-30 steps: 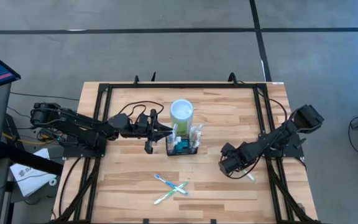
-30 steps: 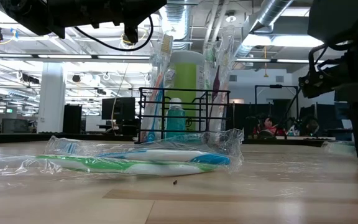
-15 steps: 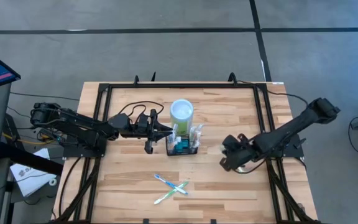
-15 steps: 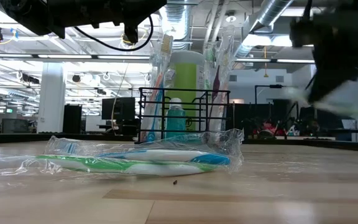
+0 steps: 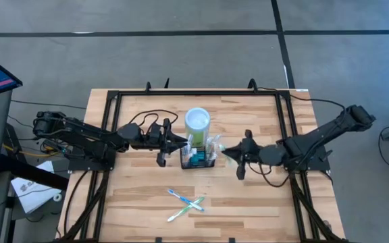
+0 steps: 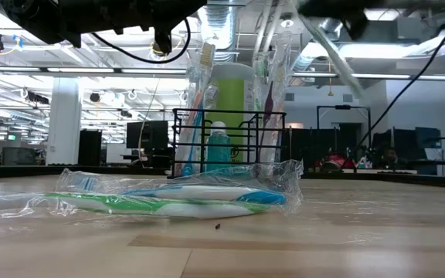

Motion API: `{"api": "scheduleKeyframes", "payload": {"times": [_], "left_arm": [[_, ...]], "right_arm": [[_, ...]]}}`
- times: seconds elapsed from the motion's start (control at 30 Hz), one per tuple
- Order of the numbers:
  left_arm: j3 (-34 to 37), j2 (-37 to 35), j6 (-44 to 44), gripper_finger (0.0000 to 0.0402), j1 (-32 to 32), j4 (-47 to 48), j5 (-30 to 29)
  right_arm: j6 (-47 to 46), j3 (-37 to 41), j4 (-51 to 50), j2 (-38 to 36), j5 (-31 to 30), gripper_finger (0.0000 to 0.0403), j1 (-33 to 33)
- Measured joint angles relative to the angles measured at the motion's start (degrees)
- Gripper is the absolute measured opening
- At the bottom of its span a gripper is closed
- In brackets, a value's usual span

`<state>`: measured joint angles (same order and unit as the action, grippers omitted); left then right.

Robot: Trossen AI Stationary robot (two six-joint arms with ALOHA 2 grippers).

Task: Pick & Place toothbrushing station
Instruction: Put the right green toothbrush into the wire organizer

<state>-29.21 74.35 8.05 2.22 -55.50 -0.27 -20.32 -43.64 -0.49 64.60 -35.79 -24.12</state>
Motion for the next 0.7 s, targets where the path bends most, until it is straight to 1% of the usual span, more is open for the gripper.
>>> {"api": "scheduleKeyframes", "payload": {"times": [0.07, 0.13, 0.2, 0.3, 0.5, 0.63, 0.7], "left_arm": [[0.00, 0.00, 1.28, 0.0054, 0.01, -0.50, 0.00], [0.00, -0.02, 1.42, 0.0054, 0.01, -0.84, 0.00], [0.00, -0.02, 1.85, 0.0054, 0.00, -0.86, 0.00], [0.00, -0.02, 3.22, 0.0054, 0.01, -1.23, -0.02], [0.00, -0.02, 3.37, 0.0054, 0.00, -2.06, -0.25], [0.00, -0.02, 3.39, 0.0054, 0.00, -2.26, -0.22], [0.00, -0.02, 3.39, 0.0054, 0.01, -2.57, -0.22]], "right_arm": [[5.10, 0.00, 5.98, 0.26, 1.37, 0.0001, 1.34], [9.20, 0.00, 10.97, 0.68, 4.25, 0.0000, 2.70], [12.46, 0.00, 15.74, 0.72, 7.73, 0.0000, 4.03], [15.38, -0.09, 21.48, 2.08, 10.95, 0.0000, 6.03], [15.98, -0.02, 31.99, 6.41, 19.83, 0.0000, 10.07], [15.77, -1.22, 35.53, 8.77, 25.12, 0.0000, 11.94], [15.81, -2.64, 36.66, 9.87, 26.62, 0.0000, 12.46]]}}
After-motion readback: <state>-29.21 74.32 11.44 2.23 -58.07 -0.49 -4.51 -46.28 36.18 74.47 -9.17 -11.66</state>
